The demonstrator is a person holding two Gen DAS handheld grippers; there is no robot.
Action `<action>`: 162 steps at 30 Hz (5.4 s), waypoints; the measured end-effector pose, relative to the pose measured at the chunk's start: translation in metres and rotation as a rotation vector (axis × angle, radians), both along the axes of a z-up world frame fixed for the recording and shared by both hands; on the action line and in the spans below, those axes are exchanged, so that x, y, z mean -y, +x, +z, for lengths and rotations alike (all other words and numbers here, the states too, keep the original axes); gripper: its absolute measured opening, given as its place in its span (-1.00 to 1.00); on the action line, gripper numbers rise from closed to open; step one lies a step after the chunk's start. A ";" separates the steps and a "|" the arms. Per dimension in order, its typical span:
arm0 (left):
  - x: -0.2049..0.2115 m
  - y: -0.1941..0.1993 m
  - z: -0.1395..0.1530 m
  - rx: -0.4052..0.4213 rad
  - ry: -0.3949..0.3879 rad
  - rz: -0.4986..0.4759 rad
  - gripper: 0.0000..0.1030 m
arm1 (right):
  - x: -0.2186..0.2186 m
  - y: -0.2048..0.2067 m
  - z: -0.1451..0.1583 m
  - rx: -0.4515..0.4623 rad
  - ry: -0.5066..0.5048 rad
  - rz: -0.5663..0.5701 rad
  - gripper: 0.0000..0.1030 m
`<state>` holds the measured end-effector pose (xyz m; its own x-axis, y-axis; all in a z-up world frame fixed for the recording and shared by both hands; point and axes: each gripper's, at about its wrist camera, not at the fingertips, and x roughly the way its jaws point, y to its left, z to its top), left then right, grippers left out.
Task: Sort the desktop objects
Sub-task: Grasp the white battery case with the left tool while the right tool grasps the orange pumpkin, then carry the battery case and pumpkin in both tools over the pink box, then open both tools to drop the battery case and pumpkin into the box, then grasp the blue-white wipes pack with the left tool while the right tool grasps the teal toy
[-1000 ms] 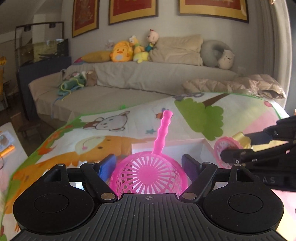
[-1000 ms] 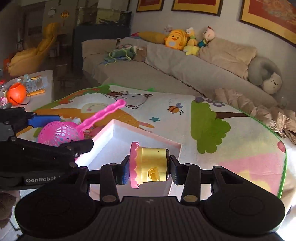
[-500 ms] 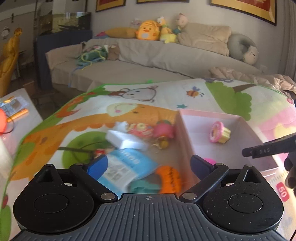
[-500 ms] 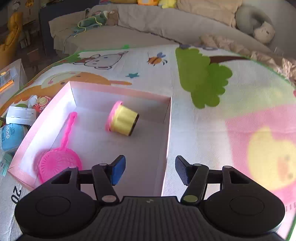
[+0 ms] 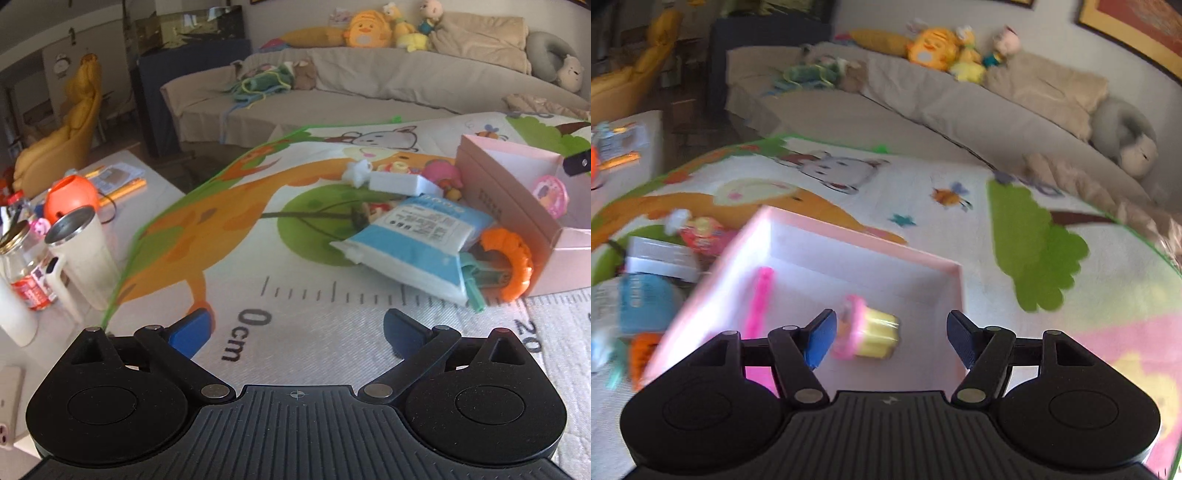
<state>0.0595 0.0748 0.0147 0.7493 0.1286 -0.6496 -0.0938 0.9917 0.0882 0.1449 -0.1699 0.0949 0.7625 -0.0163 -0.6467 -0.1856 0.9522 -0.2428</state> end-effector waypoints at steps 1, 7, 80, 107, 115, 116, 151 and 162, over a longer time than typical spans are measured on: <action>-0.002 0.000 -0.003 -0.008 -0.004 0.009 0.98 | -0.015 -0.009 0.007 -0.004 0.008 0.069 0.31; -0.009 -0.006 -0.012 -0.010 -0.064 0.012 1.00 | -0.094 -0.005 0.016 -0.133 0.134 0.301 0.34; 0.112 -0.069 -0.002 -0.123 -0.054 -0.481 0.84 | 0.038 -0.158 -0.050 -0.199 0.218 0.167 0.28; 0.095 -0.110 0.024 -0.063 -0.049 -0.510 0.84 | 0.008 -0.177 -0.031 -0.228 0.133 0.233 -0.39; 0.124 -0.078 0.099 0.189 0.009 -0.599 0.84 | 0.032 -0.188 0.068 -0.003 0.113 0.225 -0.39; 0.131 -0.067 0.103 0.212 0.018 -0.605 0.84 | 0.037 -0.179 0.076 0.016 0.114 0.204 -0.39; -0.042 -0.038 0.021 0.044 -0.139 -0.096 1.00 | -0.149 -0.088 -0.064 -0.102 -0.054 0.495 -0.07; 0.009 -0.009 0.022 0.086 0.037 -0.340 1.00 | -0.092 -0.135 -0.044 -0.259 0.009 0.495 -0.21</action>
<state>0.0509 0.0658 0.0370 0.8053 -0.1153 -0.5816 0.2327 0.9637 0.1311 0.0102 -0.0779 0.0506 0.4935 0.3098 -0.8127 -0.6639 0.7378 -0.1219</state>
